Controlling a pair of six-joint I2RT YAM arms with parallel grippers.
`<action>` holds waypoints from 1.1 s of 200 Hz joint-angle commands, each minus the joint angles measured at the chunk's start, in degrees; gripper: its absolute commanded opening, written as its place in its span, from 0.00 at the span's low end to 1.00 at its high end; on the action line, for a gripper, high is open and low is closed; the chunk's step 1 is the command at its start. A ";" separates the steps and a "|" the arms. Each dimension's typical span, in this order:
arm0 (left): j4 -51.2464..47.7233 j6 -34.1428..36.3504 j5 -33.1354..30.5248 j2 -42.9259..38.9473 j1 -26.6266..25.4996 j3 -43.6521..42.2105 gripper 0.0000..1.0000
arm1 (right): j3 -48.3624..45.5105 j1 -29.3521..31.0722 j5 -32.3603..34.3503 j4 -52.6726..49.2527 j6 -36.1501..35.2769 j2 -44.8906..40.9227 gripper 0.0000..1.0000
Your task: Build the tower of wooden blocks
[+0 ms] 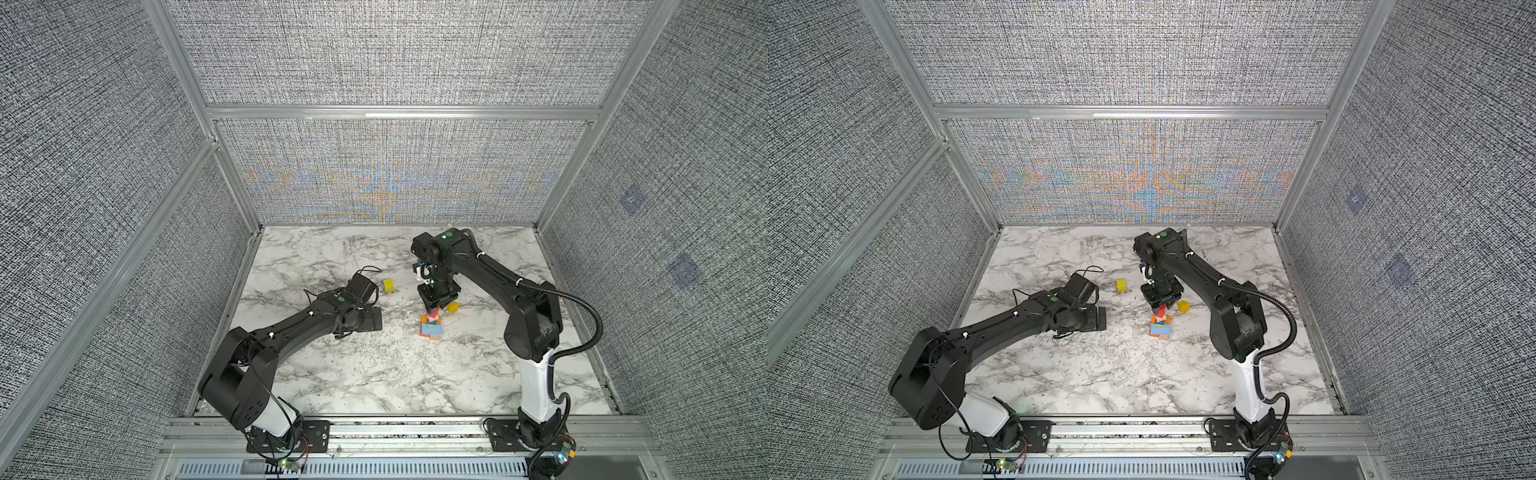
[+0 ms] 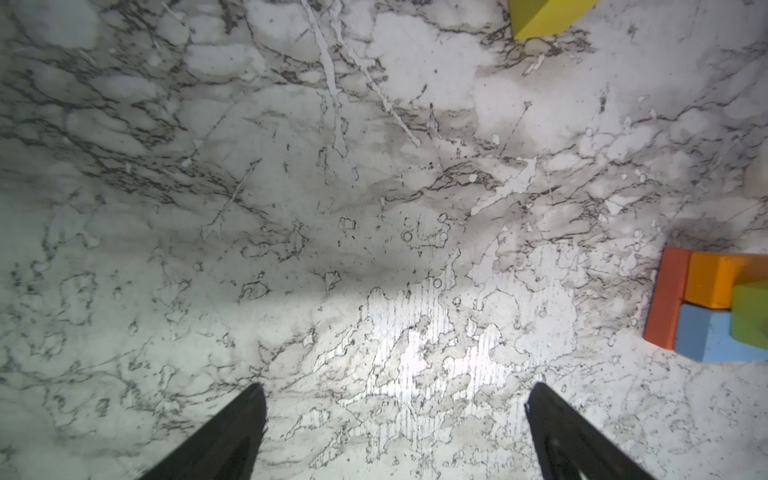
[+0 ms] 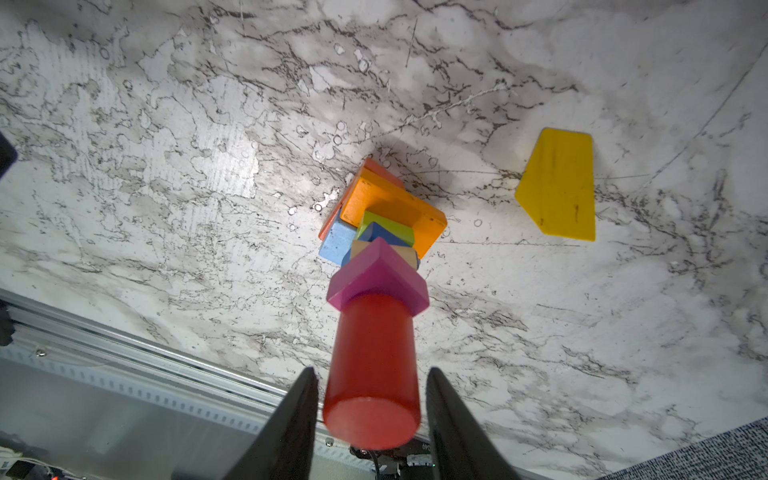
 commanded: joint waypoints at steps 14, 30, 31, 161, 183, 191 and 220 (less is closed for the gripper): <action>-0.17 -0.28 -0.14 -0.14 0.10 0.26 0.99 | 0.51 0.05 0.17 -0.78 0.10 -0.62 0.44; -0.05 -0.35 -0.11 0.08 0.10 0.34 0.99 | 0.67 0.03 0.11 -0.88 0.15 -0.50 0.40; -0.05 -0.36 -0.07 0.10 0.06 0.34 0.99 | 0.67 0.07 0.12 -0.88 0.13 -0.49 0.40; 0.24 0.16 -0.07 0.79 0.11 0.57 0.99 | 2.46 -0.01 0.46 -2.25 -0.02 0.73 0.26; 0.24 0.25 -0.11 0.98 0.10 0.61 0.99 | 2.01 0.06 0.82 -1.96 -0.04 0.89 0.26; 0.28 0.25 -0.22 1.03 0.10 0.71 0.99 | 1.89 0.05 0.82 -1.85 -0.06 0.84 0.26; -0.12 0.49 -0.20 1.15 0.08 1.19 0.99 | 1.91 -0.02 0.87 -1.67 -0.12 0.68 0.29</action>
